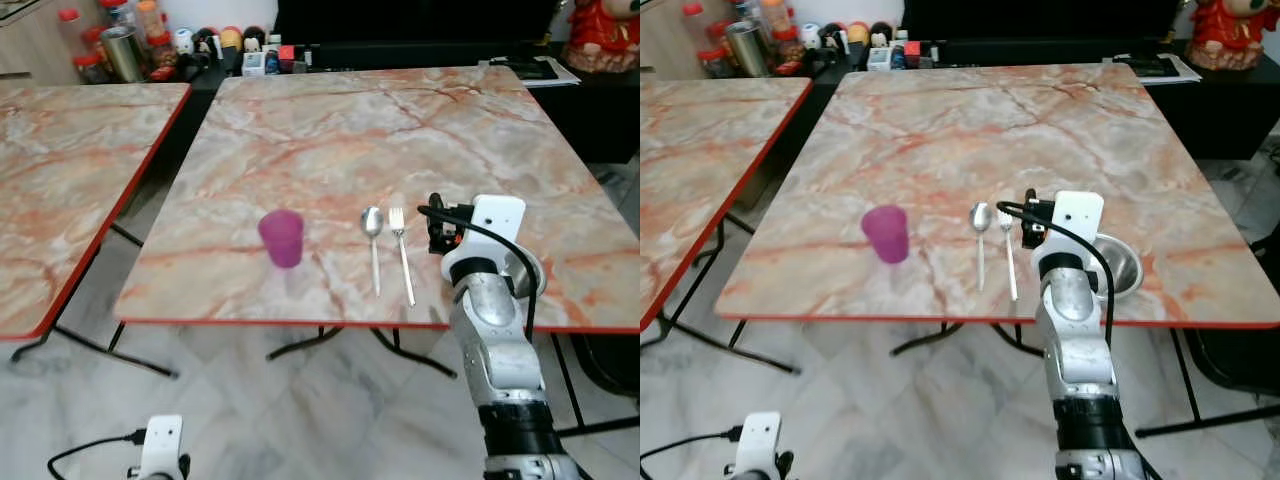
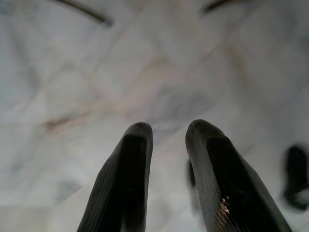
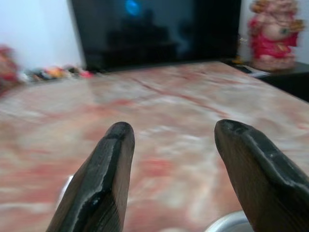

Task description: Setting the table

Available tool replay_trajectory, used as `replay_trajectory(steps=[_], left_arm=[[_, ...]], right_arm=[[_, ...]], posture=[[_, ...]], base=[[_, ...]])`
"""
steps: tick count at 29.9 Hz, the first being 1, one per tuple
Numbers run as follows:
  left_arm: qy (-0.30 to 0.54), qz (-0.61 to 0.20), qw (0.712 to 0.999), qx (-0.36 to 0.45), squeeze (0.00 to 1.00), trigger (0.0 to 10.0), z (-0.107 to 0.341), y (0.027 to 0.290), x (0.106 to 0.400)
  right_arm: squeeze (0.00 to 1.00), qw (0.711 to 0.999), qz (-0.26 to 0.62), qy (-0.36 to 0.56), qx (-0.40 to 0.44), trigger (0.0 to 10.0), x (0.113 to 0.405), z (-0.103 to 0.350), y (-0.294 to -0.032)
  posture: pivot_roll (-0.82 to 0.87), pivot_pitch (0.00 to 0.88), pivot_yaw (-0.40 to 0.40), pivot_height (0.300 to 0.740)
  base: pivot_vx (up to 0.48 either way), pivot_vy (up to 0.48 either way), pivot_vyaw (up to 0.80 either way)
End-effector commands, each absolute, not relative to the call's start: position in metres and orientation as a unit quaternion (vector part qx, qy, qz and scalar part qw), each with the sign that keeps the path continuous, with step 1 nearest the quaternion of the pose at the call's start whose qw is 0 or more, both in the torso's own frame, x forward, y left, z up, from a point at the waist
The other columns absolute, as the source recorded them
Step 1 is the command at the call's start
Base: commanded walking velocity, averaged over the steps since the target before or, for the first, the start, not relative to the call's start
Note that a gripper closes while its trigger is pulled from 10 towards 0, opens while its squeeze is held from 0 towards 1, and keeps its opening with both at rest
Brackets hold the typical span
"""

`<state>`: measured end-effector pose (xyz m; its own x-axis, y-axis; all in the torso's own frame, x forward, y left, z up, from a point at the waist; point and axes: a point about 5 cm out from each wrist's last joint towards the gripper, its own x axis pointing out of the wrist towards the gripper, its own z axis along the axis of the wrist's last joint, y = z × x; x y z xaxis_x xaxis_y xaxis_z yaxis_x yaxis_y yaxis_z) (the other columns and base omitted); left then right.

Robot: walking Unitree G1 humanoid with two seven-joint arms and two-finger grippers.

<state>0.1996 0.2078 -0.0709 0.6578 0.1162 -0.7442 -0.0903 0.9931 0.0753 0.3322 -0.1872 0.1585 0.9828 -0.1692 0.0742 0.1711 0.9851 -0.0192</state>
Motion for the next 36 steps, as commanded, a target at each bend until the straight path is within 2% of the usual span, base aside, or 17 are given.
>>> replay_trajectory(steps=[1,4,23,25,27,36], left_arm=[[0.425,0.070,0.902,0.028,0.00,10.0,-0.0741,0.2210,0.1889],[0.424,0.071,0.902,0.028,0.00,10.0,-0.0741,0.2210,0.1889],[0.419,0.068,0.905,0.029,0.00,10.0,-0.0733,0.2202,0.1903],[0.419,0.068,0.905,0.029,0.00,10.0,-0.0731,0.2200,0.1908],[0.418,0.068,0.905,0.029,0.00,10.0,-0.0730,0.2197,0.1910],[0.415,0.068,0.907,0.027,0.00,10.0,-0.0725,0.2189,0.1922]], right_arm=[[0.00,0.997,-0.067,-0.045,-0.003,10.0,0.3349,0.1634,-0.1728],[0.00,0.997,-0.069,-0.045,-0.002,10.0,0.3348,0.1632,-0.1728],[0.00,0.996,-0.071,-0.044,0.007,10.0,0.3370,0.1664,-0.1725],[0.00,0.996,-0.071,-0.046,0.005,10.0,0.3371,0.1673,-0.1728],[0.00,0.996,-0.074,-0.048,0.005,10.0,0.3370,0.1681,-0.1735],[0.00,0.996,-0.069,-0.052,0.002,10.0,0.3376,0.1694,-0.1689]], posture=[[-0.09,0.090,0.040,0.740],[-0.09,0.090,0.040,0.740],[-0.10,0.105,0.040,0.740],[-0.10,0.105,0.040,0.740],[-0.10,0.106,0.040,0.740],[-0.10,0.105,0.039,0.740]], base=[[0.311,0.000,0.00],[0.311,0.000,0.00],[0.000,0.000,0.00],[0.000,0.000,-0.71],[0.000,-0.259,-0.74],[0.000,-0.272,0.00]])
